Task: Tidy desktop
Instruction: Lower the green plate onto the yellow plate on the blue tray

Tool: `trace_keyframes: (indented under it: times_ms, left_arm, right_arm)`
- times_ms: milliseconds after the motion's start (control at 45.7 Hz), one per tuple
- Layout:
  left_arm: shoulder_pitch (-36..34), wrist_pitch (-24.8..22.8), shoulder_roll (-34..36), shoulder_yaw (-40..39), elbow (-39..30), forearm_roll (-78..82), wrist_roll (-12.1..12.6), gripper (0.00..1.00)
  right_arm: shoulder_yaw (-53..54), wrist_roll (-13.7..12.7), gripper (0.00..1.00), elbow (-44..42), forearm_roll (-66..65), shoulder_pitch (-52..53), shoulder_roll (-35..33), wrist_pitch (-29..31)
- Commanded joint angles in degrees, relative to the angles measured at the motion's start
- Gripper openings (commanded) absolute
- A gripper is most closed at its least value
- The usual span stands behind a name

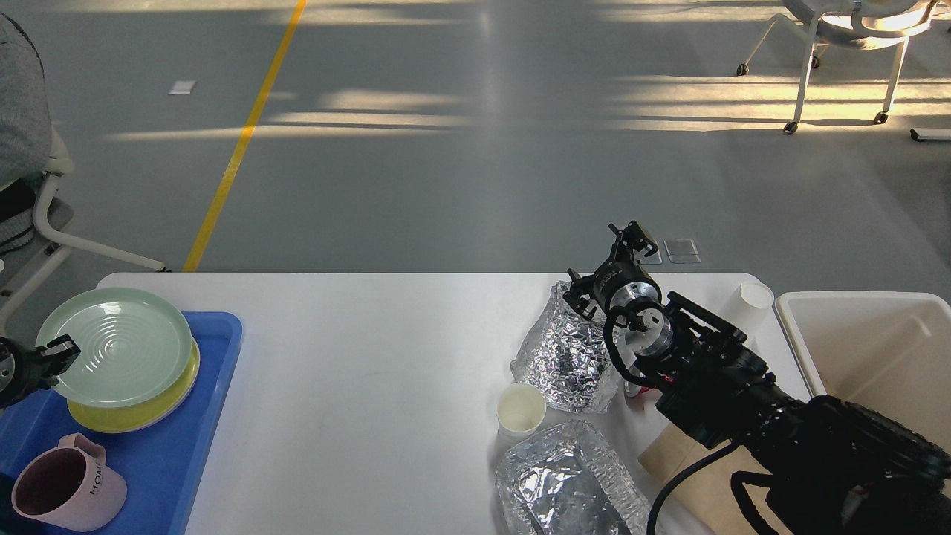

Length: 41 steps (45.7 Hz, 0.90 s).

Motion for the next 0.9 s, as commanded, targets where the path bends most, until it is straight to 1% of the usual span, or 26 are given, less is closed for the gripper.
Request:
trace_keyframes:
  times_ms: [0,66,197,263,328,459,525,591,656,722,810,875]
  left_arm:
    - [0.0,-0.3,-0.1,-0.3,-0.4,0.1,0.0,0.11]
    - [0.1,-0.6,-0.1,-0.3,-0.6,0.1,0.0,0.20]
    - [0.0,-0.6,0.0,-0.3,-0.6,0.1,0.0,0.41]
    - [0.0,-0.6,0.1,-0.3,-0.6,0.1,-0.1,0.49]
    - [-0.1,-0.6,0.1,-0.4,-0.6,0.1,-0.1,0.55]
    - [-0.7,-0.8,0.6,-0.7,-0.8,0.1,-0.2,0.63]
    - [-1.1,-0.9,1.0,-2.1,-0.9,0.0,-0.1,0.67]
    - [-2.5,-1.7,3.2,-3.3,-1.2,0.0,0.0,0.72]
    - [-5.5,-4.0,5.7,-3.6,-2.9,0.0,0.2,0.76]
    - [-8.5,-7.7,7.2,-3.0,-4.0,0.0,0.3,0.77]
    - [-11.8,-14.3,7.6,-2.5,-4.2,0.1,1.1,0.79]
    - [-15.3,-20.2,7.4,-1.3,-4.5,0.2,2.0,0.79]
  right_arm:
    - [0.0,0.0,1.00,0.0,0.0,0.0,0.0,0.0]
    - [0.0,0.0,1.00,0.0,0.0,0.0,0.0,0.0]
    - [0.0,0.0,1.00,0.0,0.0,0.0,0.0,0.0]
    - [0.0,0.0,1.00,0.0,0.0,0.1,0.0,0.0]
    - [0.0,-0.1,1.00,0.0,0.0,0.0,0.0,0.0]
    - [0.0,0.0,1.00,0.0,0.0,0.0,0.0,0.0]
    - [0.0,0.0,1.00,0.0,0.0,0.0,0.0,0.0]
    - [0.0,0.0,1.00,0.0,0.1,0.0,0.0,0.0]
    - [0.0,0.0,1.00,0.0,0.0,0.0,0.0,0.0]
    - [0.0,0.0,1.00,0.0,0.0,0.0,0.0,0.0]
    - [0.0,0.0,1.00,0.0,0.0,0.1,0.0,0.0]
    - [0.0,0.0,1.00,0.0,0.0,0.0,0.0,0.0]
